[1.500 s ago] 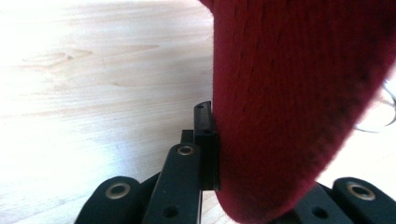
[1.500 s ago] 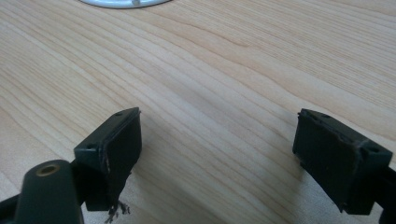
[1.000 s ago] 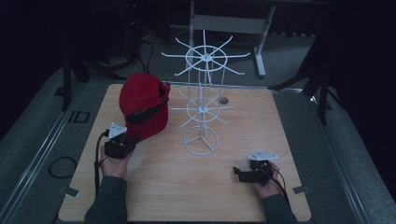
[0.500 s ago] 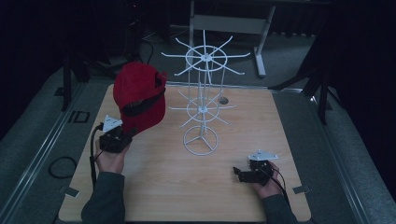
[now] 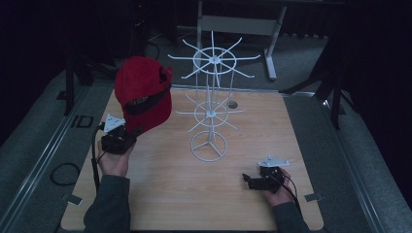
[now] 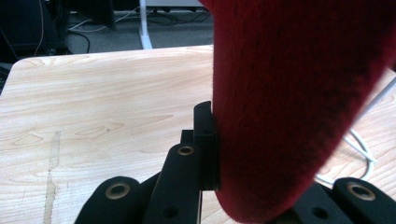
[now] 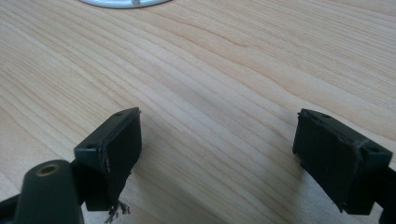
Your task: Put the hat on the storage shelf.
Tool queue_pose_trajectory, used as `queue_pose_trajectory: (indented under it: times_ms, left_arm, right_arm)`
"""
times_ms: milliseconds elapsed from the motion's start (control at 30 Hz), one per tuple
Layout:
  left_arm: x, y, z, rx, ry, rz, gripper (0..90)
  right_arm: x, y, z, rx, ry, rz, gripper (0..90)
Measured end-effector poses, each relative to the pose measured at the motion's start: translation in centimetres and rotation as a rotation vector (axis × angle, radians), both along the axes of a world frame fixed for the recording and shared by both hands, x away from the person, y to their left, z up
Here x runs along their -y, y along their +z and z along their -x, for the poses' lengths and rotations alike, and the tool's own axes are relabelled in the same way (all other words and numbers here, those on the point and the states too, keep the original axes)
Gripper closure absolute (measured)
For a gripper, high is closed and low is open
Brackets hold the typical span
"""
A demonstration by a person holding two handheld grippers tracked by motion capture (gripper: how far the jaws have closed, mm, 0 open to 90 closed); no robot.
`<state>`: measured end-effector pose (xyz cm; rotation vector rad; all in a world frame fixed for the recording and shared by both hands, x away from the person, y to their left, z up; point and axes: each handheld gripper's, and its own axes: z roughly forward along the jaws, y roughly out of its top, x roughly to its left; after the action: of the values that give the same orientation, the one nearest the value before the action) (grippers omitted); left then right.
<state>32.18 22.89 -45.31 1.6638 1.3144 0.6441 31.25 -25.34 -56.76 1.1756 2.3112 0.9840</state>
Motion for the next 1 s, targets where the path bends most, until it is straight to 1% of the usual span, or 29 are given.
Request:
queue_pose_trajectory:
  times_ms: [100, 233, 700, 1000]
  left_arm:
    - [0.0, 0.1, 0.0, 0.001, 0.001, 0.002, 86.0]
    - [0.1, 0.9, 0.0, 0.015, 0.004, 0.014, 86.1]
    - [0.1, 2.5, 0.1, 0.051, 0.007, 0.017, 86.0]
    - [0.2, 3.3, 0.2, 0.069, 0.004, 0.019, 86.0]
  right_arm:
    - [0.0, 0.0, 0.0, 0.000, 0.000, 0.000, 15.3]
    - [0.0, 0.0, 0.0, 0.003, 0.002, 0.002, 15.3]
    - [0.0, 0.0, 0.0, 0.001, 0.003, 0.001, 15.3]
    - [0.0, 0.0, 0.0, 0.001, 0.002, 0.002, 15.3]
